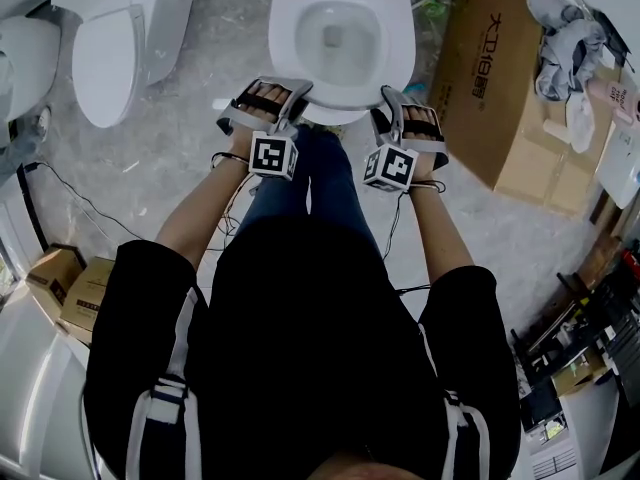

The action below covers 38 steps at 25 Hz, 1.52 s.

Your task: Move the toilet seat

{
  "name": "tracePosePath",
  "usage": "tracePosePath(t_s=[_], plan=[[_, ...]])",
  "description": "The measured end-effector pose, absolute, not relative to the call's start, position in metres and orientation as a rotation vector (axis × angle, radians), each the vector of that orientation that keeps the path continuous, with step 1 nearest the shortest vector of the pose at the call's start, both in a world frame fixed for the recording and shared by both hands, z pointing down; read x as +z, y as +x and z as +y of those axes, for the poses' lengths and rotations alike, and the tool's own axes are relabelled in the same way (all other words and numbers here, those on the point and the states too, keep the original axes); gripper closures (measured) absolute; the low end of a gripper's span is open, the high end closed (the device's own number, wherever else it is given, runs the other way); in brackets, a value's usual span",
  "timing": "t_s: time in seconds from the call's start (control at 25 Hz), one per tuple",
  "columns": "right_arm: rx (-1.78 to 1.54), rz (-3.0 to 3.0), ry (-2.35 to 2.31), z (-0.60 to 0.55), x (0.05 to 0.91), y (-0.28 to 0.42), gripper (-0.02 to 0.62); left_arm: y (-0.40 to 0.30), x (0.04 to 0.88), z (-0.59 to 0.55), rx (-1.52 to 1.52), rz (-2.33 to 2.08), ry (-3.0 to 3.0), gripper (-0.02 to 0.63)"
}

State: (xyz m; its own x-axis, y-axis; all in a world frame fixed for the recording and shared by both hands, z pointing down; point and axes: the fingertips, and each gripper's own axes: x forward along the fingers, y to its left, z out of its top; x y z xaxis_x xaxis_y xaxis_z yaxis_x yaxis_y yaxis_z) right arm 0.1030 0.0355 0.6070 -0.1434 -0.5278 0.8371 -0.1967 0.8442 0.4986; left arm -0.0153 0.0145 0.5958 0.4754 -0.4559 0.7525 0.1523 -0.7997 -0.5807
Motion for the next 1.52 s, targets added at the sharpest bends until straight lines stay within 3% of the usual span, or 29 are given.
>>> tracePosePath(t_s=[0.4,0.52,0.88,1.52], plan=[[-0.367,-1.717,0.639,0.004,0.573,0.104,0.328,-0.012,0.558,-0.017,-1.299,0.305,-2.122,0.491],[-0.400,-1.712,0.643,-0.010,0.562,0.106,0.383,-0.011,0.549,-0.026,-1.293,0.319,-2.130,0.492],[-0.481,-1.700,0.626,-0.039,0.531,0.107,0.463,-0.010,0.528,-0.049,-1.316,0.334,-2.150,0.496],[-0.397,-1.755,0.556,-0.086,0.499,0.112,0.479,-0.002,0.490,-0.101,-1.313,0.353,-2.226,0.500]])
